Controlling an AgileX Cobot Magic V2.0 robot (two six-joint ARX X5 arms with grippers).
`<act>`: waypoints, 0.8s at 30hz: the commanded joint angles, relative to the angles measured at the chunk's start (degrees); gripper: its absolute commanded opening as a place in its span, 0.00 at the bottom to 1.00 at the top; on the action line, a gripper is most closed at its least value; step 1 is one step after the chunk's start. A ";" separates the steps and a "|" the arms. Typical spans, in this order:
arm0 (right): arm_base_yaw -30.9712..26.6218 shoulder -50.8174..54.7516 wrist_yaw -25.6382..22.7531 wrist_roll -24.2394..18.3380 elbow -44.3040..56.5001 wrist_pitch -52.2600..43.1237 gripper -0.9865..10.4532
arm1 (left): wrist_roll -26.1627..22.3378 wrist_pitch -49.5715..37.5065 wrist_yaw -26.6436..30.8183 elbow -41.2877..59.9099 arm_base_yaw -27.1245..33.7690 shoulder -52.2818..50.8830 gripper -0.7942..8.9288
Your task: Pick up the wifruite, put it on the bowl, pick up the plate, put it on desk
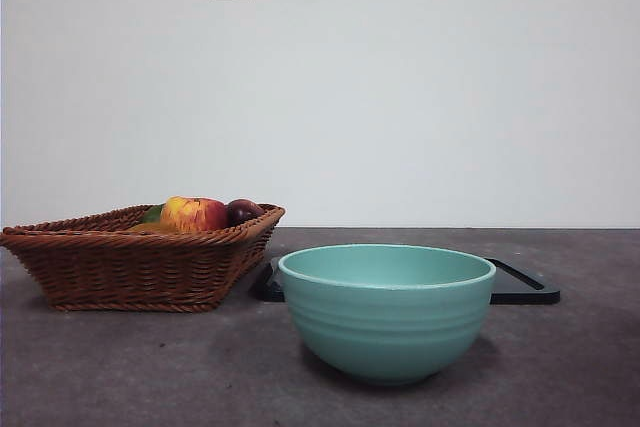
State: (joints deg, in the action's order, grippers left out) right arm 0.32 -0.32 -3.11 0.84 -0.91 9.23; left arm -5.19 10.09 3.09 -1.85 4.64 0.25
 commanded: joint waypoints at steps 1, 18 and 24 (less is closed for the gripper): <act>-0.09 0.11 -0.04 0.20 0.26 -0.31 0.09 | 0.31 -0.81 0.11 1.20 0.22 -0.07 0.10; -0.09 0.11 -0.04 0.20 0.26 -0.31 0.09 | 0.31 -0.81 0.11 1.20 0.22 -0.07 0.10; -0.09 0.11 -0.04 0.20 0.26 -0.31 0.09 | 0.31 -0.81 0.11 1.20 0.22 -0.07 0.10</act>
State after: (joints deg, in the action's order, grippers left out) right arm 0.32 -0.32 -3.11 0.84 -0.91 9.23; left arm -5.19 10.09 3.09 -1.85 4.64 0.25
